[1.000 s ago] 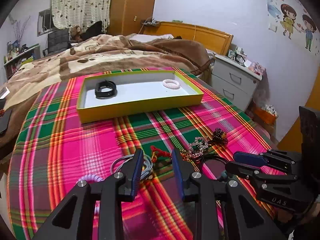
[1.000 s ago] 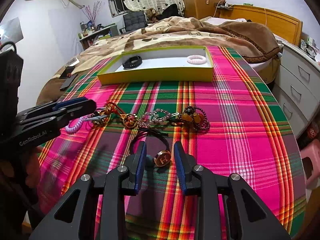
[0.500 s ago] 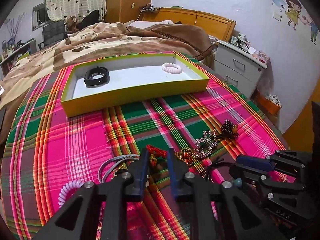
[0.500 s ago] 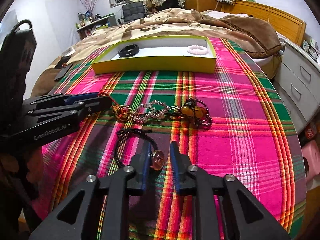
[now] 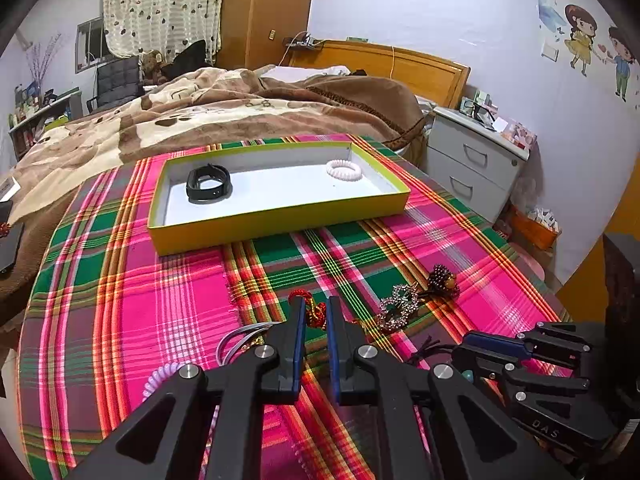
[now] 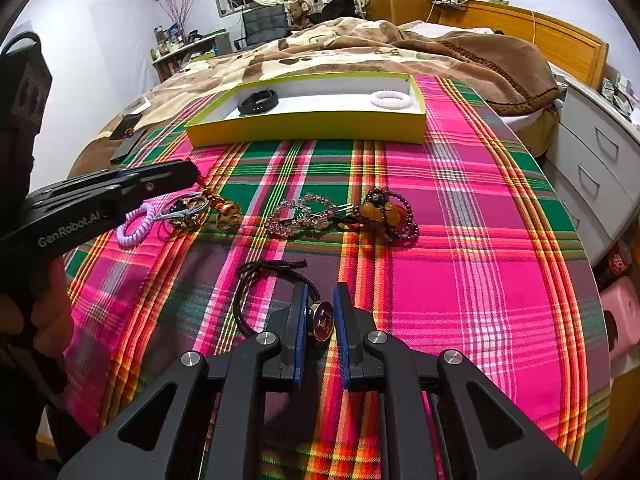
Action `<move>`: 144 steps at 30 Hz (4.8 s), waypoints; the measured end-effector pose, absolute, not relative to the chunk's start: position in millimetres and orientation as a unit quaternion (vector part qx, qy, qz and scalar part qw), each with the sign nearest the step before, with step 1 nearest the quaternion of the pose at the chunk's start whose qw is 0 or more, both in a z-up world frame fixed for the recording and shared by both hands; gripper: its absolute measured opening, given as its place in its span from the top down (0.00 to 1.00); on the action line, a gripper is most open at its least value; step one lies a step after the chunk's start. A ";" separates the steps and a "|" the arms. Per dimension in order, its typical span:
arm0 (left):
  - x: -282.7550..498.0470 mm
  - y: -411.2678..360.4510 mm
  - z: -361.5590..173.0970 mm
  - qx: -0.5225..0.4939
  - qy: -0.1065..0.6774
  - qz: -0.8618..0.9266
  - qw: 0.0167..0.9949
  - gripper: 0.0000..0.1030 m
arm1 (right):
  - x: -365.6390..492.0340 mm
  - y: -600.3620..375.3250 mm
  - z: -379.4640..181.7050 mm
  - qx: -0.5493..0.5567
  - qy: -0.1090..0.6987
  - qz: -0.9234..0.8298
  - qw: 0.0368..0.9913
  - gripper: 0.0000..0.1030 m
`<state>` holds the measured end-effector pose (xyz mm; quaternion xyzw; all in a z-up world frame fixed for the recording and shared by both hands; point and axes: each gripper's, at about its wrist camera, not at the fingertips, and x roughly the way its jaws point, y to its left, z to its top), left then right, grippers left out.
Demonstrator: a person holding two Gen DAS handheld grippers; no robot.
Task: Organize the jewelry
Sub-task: 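Grasp the red tassel charm with the left tool while the right tool grasps the black cord necklace, then lower the red tassel charm and black cord necklace into the box and release, then move both tools back over the remaining jewelry on the cloth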
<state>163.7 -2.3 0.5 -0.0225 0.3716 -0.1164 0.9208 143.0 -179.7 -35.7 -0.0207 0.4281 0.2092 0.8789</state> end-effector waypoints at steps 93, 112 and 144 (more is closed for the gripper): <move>300.5 84.4 1.7 -0.038 0.358 -0.040 0.932 0.91 | 343.0 -177.4 5.0 0.015 0.379 0.201 0.903 0.87; 332.7 87.4 -24.6 -0.024 0.406 -0.017 0.913 0.90 | 370.7 -166.9 -28.5 -0.031 0.422 0.174 0.889 0.87; 232.4 86.5 32.3 -0.036 0.335 -0.022 0.941 0.83 | 275.2 -194.8 29.5 -0.001 0.356 0.204 0.912 0.74</move>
